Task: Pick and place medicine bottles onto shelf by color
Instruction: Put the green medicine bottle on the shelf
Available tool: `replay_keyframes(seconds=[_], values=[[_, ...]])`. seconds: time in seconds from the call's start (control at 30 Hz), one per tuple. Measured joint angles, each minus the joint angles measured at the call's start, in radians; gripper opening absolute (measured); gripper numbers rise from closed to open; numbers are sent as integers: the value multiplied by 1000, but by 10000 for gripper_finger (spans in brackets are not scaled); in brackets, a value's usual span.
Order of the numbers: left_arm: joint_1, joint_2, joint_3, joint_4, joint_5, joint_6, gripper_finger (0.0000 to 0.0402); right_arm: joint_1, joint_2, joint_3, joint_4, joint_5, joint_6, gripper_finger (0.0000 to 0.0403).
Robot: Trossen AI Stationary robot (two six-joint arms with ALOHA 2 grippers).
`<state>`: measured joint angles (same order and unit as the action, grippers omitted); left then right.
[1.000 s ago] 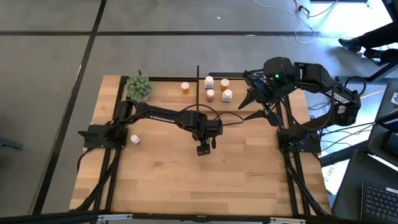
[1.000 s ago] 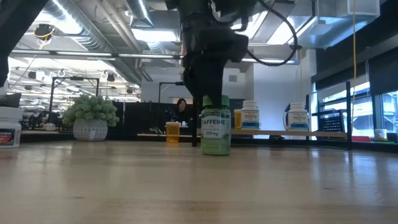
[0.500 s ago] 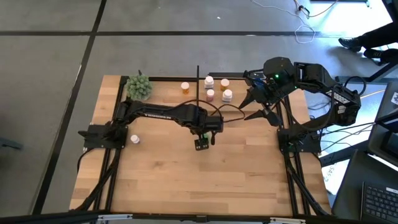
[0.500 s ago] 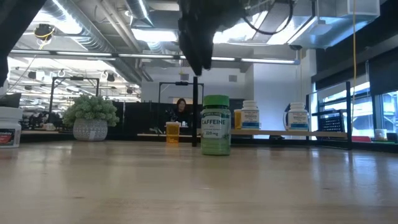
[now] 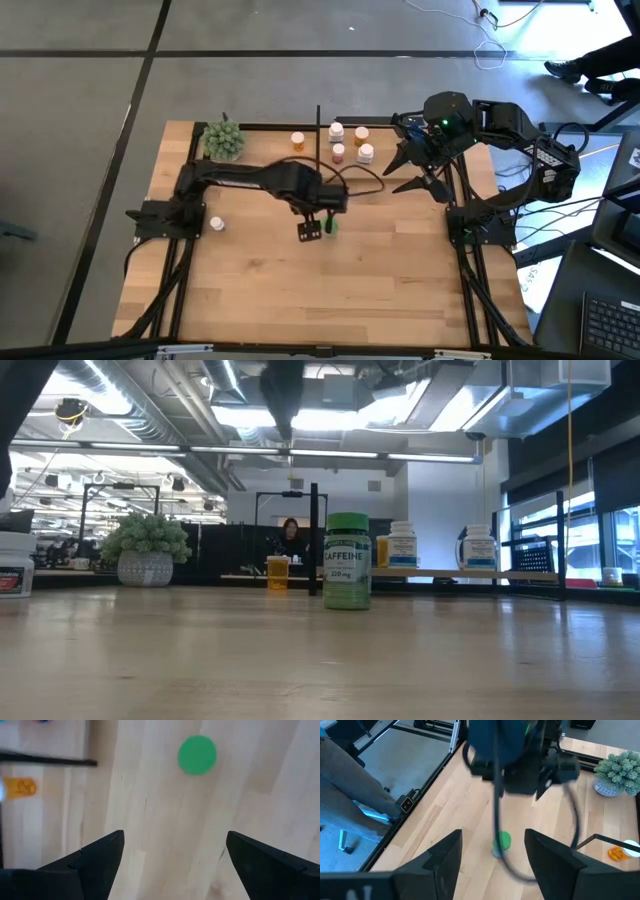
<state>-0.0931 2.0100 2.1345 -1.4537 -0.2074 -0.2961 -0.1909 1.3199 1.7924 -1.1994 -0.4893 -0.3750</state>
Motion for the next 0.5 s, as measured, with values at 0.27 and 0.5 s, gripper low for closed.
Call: replay_keyframes(seconds=[0.27,0.5], values=[[-22,-171,-1,-10,-12,-11,346,0,0,0,7,0,0,217],[-63,-361,-97,9,-85,-37,346,0,0,0,17,0,58,217]])
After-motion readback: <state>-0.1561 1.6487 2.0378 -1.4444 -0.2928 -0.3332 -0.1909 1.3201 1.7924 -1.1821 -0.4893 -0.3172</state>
